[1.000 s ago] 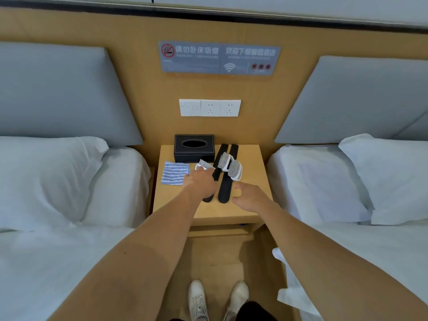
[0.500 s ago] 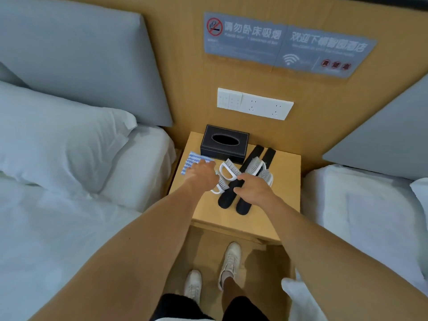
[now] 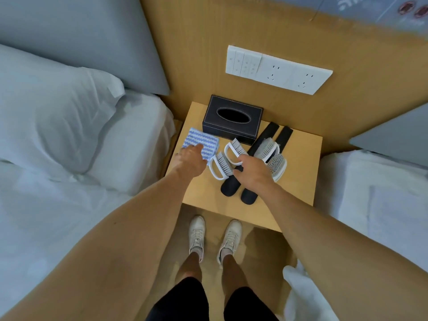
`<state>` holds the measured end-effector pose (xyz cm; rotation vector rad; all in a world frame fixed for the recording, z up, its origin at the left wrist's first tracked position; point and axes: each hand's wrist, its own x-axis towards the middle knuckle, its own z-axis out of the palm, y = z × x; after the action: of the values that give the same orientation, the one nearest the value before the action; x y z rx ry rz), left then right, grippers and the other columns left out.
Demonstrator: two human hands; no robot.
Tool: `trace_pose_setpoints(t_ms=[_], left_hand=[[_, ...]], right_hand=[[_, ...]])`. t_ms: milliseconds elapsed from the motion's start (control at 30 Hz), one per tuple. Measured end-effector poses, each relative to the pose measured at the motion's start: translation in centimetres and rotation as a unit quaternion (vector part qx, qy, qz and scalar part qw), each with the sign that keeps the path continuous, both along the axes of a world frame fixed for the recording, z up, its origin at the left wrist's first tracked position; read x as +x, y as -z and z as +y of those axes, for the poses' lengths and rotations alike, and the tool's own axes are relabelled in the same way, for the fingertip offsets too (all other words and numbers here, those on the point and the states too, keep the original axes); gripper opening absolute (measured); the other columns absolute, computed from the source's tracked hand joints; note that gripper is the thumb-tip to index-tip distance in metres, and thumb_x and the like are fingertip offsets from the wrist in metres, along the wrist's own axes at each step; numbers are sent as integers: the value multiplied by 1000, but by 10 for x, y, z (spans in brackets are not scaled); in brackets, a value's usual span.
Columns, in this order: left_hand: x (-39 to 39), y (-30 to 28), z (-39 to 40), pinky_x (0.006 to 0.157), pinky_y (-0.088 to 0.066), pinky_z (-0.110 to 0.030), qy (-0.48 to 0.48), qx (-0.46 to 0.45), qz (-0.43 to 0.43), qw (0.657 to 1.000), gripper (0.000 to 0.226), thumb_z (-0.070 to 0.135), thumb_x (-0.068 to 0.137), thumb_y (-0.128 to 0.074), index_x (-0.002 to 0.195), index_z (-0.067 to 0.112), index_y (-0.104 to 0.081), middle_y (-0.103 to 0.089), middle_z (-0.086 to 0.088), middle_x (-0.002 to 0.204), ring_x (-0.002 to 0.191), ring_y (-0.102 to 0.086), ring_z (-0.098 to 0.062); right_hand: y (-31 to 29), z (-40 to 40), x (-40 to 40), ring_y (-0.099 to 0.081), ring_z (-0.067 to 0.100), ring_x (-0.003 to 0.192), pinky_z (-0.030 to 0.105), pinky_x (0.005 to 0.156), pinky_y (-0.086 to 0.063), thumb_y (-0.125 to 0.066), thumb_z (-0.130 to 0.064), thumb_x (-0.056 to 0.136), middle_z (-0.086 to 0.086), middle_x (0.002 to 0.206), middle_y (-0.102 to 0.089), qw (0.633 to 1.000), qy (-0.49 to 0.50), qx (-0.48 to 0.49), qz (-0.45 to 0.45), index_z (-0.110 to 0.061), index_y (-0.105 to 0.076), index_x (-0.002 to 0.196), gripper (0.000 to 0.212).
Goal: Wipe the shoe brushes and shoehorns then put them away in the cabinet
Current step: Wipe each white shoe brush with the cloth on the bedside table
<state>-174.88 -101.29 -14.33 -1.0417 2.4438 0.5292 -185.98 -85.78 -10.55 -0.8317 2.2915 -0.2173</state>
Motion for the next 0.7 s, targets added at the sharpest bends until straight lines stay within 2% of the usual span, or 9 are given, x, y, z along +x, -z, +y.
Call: trace_pose_setpoints(t_ms=[200,500,600,700], left_hand=[[-12,46,-23,101,-46,-41,40,-14,-7,999,50,39,100,-48,144,18,-37,-48,-9,138,125,-48,-29],[-25,104,-57,102,-42,-42,9,-84,86,993,64,44,91,-61,144,24,-32,-36,-8,147,128,-43,-29],[-33,113,-58,99,-45,-43,-75,-71,104,989,63,28,90,-66,141,17,-30,-40,-11,139,123,-46,-30],[-40,118,-59,99,-44,-44,-163,-71,75,981,59,18,91,-66,138,11,-31,-42,-12,136,124,-45,-30]], right_hand=[[40,-19,4,-59,28,113,31,74,-44,-63,-26,95,7,123,-63,1000,13,0,5,-17,-55,131,39],[90,-48,3,-60,27,111,35,81,-51,-70,-23,89,8,118,-60,997,26,-11,72,-14,-57,121,35],[103,-53,5,-56,28,115,38,88,-51,-73,-24,87,10,119,-58,996,18,-12,90,-15,-54,125,44],[116,-58,7,-56,27,115,38,92,-50,-74,-21,86,10,120,-58,995,6,-8,95,-14,-52,130,50]])
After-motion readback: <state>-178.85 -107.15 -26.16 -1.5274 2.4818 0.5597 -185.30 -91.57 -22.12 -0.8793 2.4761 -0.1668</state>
